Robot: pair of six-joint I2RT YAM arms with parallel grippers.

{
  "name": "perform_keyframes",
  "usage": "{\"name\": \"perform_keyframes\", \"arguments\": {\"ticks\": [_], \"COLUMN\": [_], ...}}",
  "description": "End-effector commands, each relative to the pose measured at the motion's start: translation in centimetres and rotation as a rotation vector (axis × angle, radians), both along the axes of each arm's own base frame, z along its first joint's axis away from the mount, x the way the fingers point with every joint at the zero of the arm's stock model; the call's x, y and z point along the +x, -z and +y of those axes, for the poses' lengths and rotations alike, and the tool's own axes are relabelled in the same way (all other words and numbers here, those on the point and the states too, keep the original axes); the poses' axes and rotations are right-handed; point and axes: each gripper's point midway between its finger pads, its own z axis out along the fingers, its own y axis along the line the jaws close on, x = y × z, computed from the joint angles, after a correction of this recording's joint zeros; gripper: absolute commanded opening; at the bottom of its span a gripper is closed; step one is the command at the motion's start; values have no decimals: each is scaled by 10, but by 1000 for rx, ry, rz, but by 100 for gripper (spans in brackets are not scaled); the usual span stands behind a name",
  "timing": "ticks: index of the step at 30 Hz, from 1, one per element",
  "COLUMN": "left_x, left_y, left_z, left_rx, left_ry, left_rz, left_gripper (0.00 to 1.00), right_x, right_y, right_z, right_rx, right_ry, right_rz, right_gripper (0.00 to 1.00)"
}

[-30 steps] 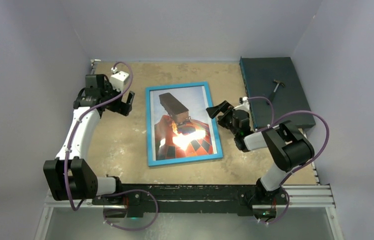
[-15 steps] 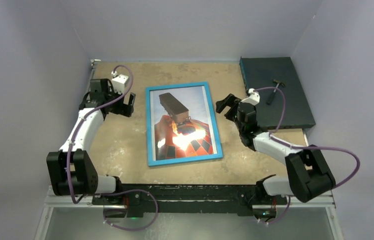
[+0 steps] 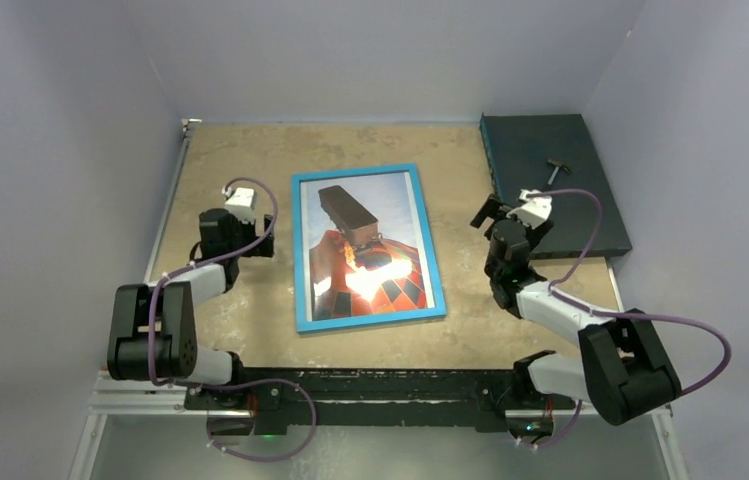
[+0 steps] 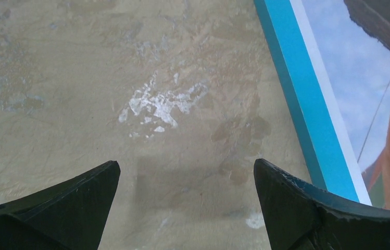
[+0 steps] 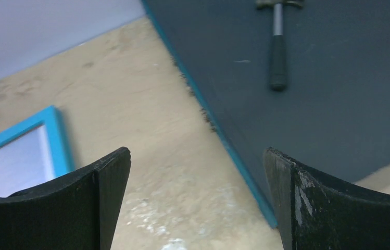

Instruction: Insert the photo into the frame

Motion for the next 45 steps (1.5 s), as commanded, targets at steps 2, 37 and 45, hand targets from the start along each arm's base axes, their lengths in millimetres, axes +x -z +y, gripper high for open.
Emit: {"name": "perform_keyframes", "arguments": {"ticks": [2,37,45], "left_x": [35,28,27], "left_y": [-36,-26,-25], "left_z": [5,-9,-10], "left_rx": [-22,-12,-12], "left_ry": [-52,-40,-39], "left_rz": [-317,-476,-473], "left_gripper": [100,100,100], "right_x": [-3,13,13], "right_y": [-32,-3,-3], "right_z": [-39,-49,-49], "right_rx": [-29,-230,-231], "right_ry": [172,-41,-41], "right_rz": [-133,-257,-257], "right_gripper": [99,99,99]}}
